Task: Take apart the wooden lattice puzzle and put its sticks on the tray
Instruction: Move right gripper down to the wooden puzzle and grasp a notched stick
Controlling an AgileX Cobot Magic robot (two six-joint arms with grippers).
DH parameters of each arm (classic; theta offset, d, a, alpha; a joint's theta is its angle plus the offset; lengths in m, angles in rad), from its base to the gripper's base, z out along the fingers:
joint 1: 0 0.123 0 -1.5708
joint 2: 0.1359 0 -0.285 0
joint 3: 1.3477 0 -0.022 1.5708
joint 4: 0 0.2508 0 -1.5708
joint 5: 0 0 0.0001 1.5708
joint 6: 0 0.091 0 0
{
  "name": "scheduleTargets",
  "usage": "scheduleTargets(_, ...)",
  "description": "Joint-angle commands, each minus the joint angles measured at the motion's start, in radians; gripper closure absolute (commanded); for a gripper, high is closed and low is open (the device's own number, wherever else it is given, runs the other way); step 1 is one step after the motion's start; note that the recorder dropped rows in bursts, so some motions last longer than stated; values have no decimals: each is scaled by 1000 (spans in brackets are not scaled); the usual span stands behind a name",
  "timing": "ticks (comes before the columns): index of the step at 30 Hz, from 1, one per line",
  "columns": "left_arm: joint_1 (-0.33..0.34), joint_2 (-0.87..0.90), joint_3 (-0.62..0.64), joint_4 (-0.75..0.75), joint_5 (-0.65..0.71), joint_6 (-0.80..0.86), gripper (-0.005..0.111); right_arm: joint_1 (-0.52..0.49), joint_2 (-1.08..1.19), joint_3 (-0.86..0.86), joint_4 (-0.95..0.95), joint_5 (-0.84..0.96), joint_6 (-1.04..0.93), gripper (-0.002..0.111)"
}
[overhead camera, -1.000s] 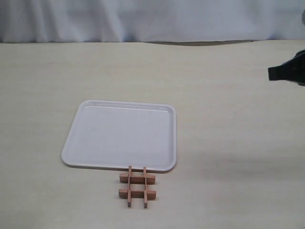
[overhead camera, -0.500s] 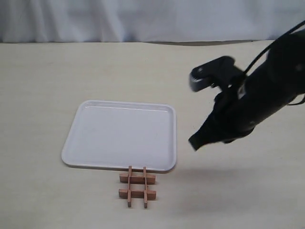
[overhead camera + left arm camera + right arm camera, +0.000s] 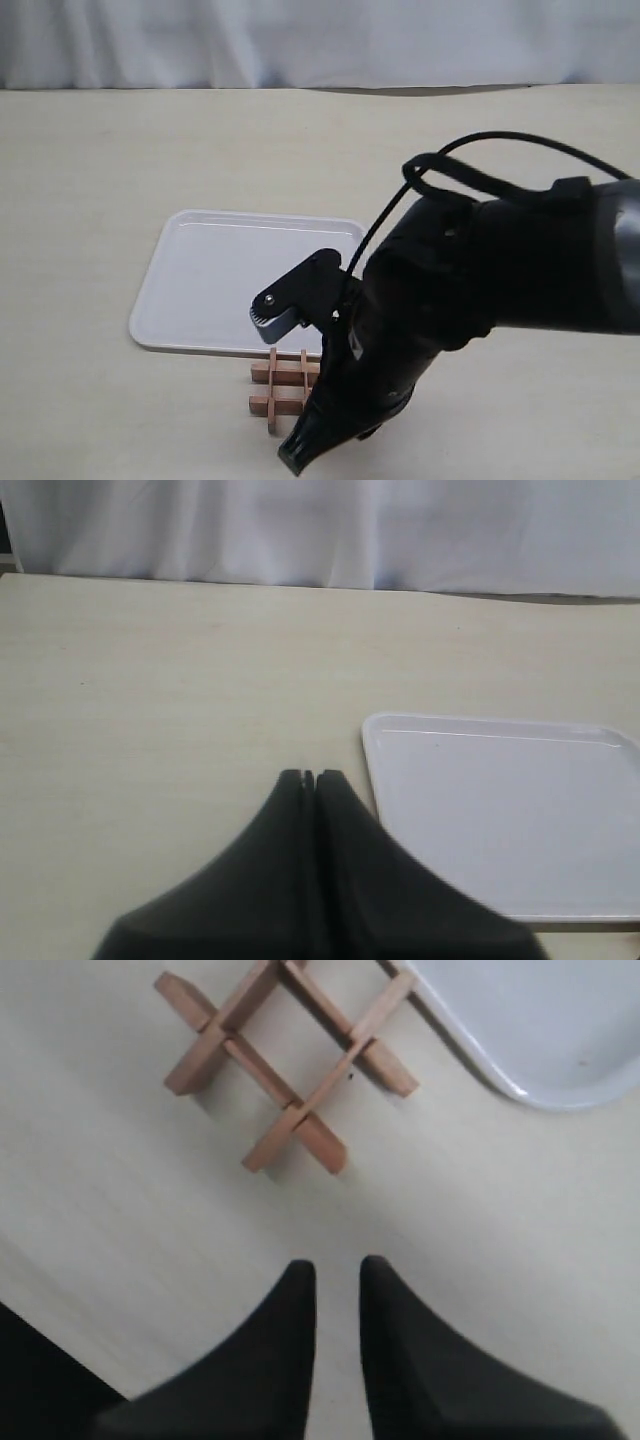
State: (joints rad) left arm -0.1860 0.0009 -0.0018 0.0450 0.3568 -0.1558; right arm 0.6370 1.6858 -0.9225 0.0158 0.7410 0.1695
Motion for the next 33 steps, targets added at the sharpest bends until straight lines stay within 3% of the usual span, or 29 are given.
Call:
scheduleTargets(1,-2,-1,2,3,-11,-3,107,29,34,-8,42,-38,3,70)
scheduleTargets(3,-2,-1,2,3,-11,-3,107,29,44,-8,86,-44,3,65)
scheduleTargets(23,-2,-1,2,3,-11,-2,107,26,153,-8,146,-180,10,65)
scheduleTargets(28,-2,-1,2,3,-11,-2,107,26,157,-8,88,-236,67,65)
scheduleTargets(33,-2,-1,2,3,-11,0,107,26,157,-8,-113,-243,262,65)
